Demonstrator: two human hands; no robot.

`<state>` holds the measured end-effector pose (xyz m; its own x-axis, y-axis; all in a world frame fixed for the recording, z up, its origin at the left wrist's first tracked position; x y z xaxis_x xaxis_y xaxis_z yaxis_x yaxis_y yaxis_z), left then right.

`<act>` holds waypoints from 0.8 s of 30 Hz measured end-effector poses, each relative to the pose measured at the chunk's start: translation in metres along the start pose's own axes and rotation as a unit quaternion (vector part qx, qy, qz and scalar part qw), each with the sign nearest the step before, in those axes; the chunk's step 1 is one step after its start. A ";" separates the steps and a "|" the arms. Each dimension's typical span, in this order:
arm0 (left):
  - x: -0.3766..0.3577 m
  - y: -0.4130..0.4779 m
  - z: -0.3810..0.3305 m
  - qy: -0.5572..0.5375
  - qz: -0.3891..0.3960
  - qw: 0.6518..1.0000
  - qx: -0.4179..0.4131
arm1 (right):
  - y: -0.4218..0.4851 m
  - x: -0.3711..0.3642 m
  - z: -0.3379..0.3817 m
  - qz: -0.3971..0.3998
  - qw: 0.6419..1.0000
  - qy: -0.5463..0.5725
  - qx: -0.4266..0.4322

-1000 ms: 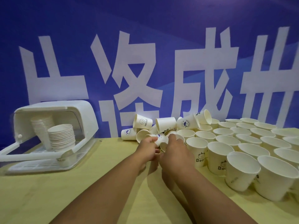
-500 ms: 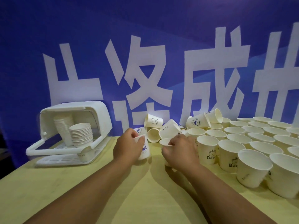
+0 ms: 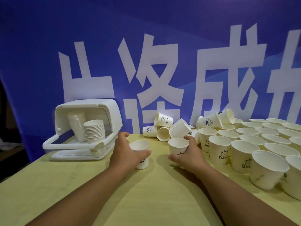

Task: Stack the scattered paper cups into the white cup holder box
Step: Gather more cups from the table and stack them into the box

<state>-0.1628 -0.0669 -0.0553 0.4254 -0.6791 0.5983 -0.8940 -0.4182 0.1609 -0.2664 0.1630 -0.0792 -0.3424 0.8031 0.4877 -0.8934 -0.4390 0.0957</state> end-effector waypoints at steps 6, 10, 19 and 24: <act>-0.006 0.010 0.023 -0.071 0.091 0.993 0.036 | 0.000 -0.014 0.008 0.012 0.999 0.007 0.030; 0.013 0.010 0.018 -0.096 0.074 0.993 0.006 | 0.001 -0.035 0.029 0.044 0.997 0.028 0.049; 0.122 0.025 0.004 -0.114 -0.100 0.981 -0.125 | 0.041 -0.072 0.119 0.045 0.975 0.175 0.132; 0.171 0.048 0.020 -0.176 -0.169 0.957 -0.158 | 0.075 -0.109 0.161 0.039 0.962 0.218 0.163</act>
<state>-0.1298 -0.2149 0.0389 0.6688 -0.7216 0.1788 -0.6722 -0.4841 0.5602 -0.2498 -0.0221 0.0143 -0.5580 0.8236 0.1018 -0.7454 -0.5514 0.3746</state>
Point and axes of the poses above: each hand's wrist, its own y-axis towards the middle knuckle, its own x-axis out of the back of the hand, z = x × y, the point moved 5 cm from there along y, towards the middle knuckle, and after that the axes turned 15 degrees about z, right-handed, at the moved point
